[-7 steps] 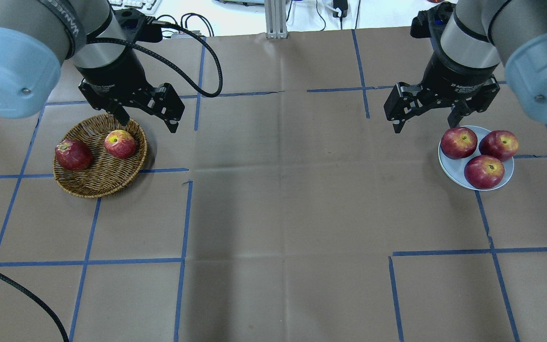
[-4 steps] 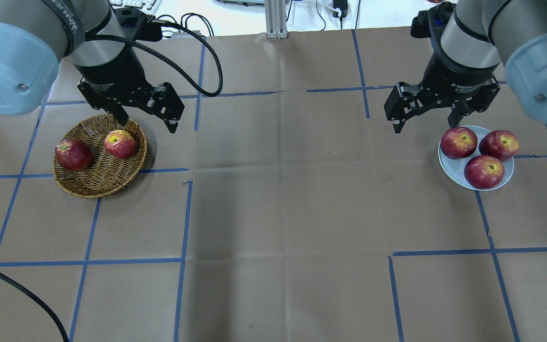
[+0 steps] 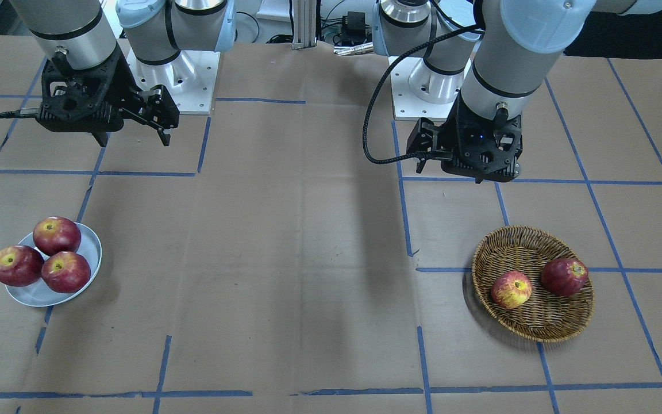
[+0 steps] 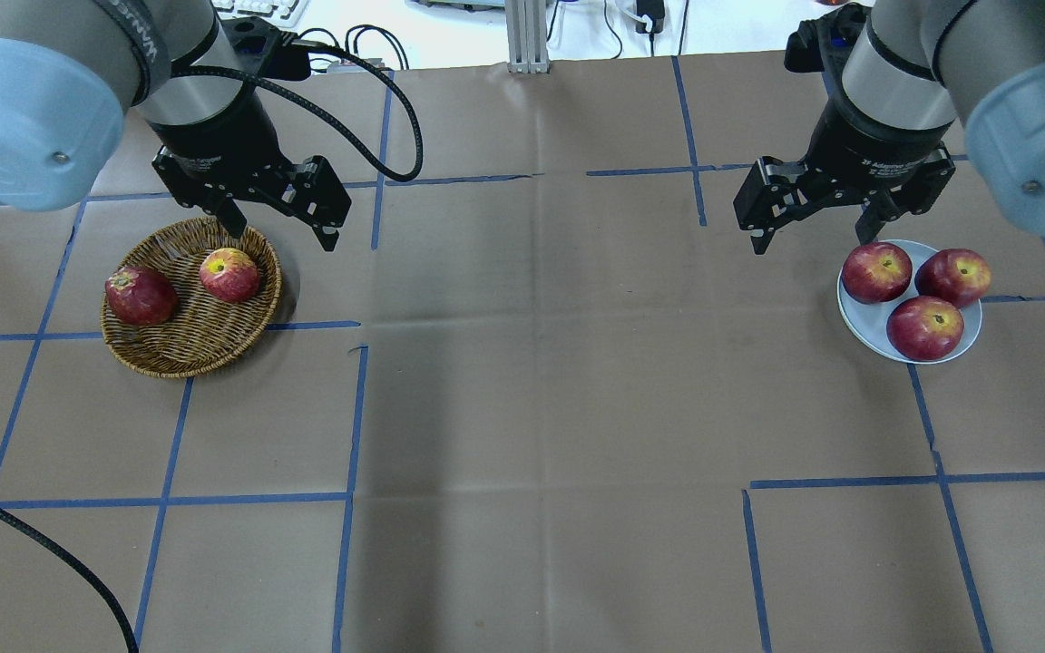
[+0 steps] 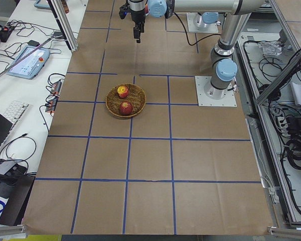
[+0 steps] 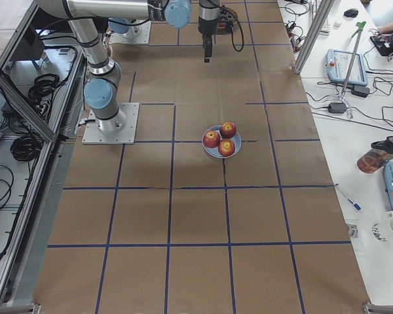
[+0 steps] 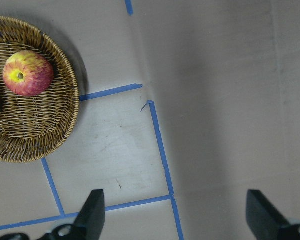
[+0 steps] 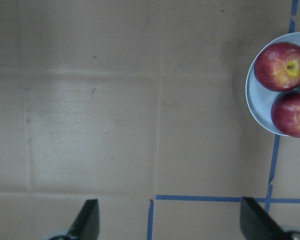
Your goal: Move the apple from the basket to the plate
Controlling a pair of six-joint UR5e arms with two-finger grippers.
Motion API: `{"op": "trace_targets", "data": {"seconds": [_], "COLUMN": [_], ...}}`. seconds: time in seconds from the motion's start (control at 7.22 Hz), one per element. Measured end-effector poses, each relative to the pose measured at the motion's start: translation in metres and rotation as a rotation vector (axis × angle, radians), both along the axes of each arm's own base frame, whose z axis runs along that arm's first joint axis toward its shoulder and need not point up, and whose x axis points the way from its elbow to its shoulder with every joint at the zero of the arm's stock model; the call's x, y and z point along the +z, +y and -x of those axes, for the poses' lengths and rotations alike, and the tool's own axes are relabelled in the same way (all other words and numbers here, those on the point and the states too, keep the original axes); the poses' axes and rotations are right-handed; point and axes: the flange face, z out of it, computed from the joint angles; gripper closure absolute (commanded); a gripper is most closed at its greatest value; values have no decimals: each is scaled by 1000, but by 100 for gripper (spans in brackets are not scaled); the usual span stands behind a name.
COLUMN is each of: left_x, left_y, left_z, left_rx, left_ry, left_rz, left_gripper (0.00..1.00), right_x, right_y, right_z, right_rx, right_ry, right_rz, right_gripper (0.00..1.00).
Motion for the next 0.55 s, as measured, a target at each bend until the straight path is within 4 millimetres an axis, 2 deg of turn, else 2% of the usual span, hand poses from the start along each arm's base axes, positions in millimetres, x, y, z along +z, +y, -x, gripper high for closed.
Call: {"op": "trace_targets", "data": {"seconds": [0.28, 0.55], "left_x": [-22, -55], "left_y": [-35, -51], "left_z": [-33, -63], "left_rx": [59, 112], "left_ry": [-5, -5], "left_rz": [44, 10], "left_gripper": [1, 1], "right_x": [0, 0], "right_y": [0, 0], "right_z": [0, 0], "right_rx": [0, 0], "right_ry": [0, 0], "right_rz": [0, 0], "right_gripper": [0, 0]}}
